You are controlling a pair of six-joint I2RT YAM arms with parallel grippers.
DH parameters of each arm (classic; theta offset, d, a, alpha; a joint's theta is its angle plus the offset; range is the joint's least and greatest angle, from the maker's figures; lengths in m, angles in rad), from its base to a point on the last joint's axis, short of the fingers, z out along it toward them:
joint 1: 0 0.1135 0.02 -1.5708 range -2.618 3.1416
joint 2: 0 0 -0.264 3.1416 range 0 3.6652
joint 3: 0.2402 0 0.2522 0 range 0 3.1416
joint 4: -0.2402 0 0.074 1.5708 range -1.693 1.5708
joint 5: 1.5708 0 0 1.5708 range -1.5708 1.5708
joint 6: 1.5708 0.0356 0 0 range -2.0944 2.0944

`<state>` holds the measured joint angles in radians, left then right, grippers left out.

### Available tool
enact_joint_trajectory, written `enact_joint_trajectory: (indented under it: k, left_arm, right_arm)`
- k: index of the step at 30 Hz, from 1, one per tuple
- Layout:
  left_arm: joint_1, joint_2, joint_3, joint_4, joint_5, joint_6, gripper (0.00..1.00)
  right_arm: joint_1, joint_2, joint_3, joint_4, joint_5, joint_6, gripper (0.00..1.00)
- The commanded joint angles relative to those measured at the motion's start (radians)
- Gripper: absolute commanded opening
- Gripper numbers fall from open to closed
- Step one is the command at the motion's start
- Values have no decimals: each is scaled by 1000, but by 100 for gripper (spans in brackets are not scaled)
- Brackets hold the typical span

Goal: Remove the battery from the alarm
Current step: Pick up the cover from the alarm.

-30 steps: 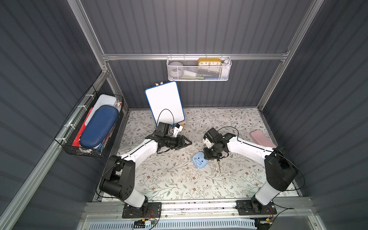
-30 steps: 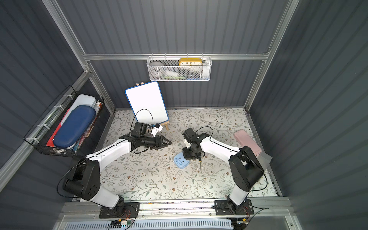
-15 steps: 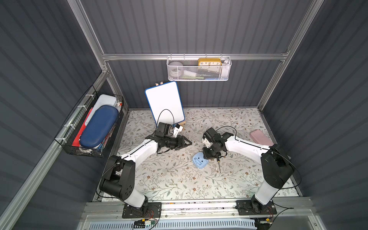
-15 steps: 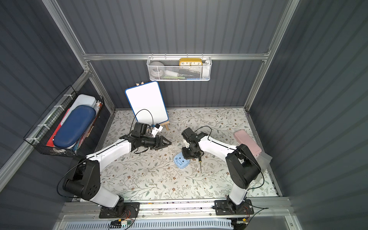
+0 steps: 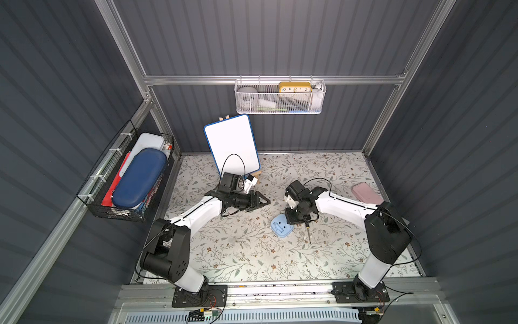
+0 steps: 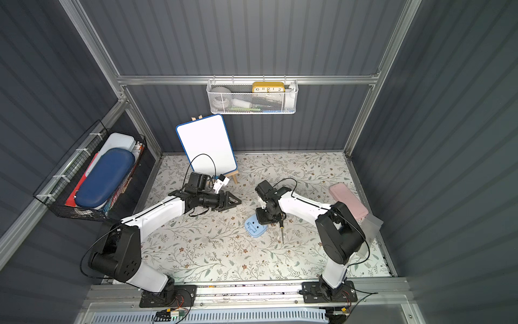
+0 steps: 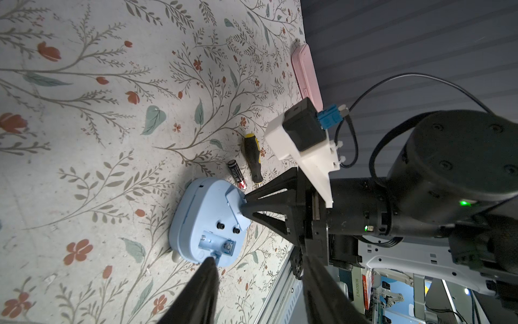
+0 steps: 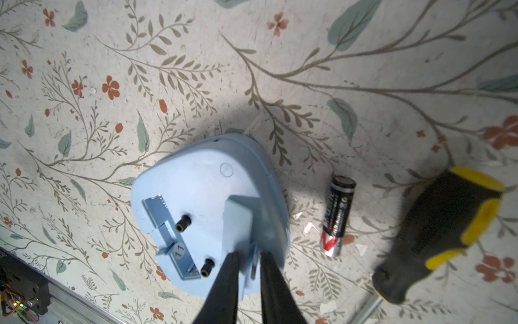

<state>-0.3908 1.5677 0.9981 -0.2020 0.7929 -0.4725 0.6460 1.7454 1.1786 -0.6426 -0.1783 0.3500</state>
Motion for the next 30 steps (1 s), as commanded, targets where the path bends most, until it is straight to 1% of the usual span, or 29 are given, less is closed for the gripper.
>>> enact_joint_trajectory:
  k: [1, 6, 30]
  left_arm:
    - [8, 0, -11, 7, 29, 24, 52]
    - [9, 3, -13, 10, 34, 21, 52]
    - [9, 30, -18, 30, 48, 13, 52]
  right_arm:
    - [4, 0, -2, 3, 20, 8, 18]
    - [4, 6, -1, 5, 11, 10, 14]
    - [3, -32, -15, 5, 25, 29, 10]
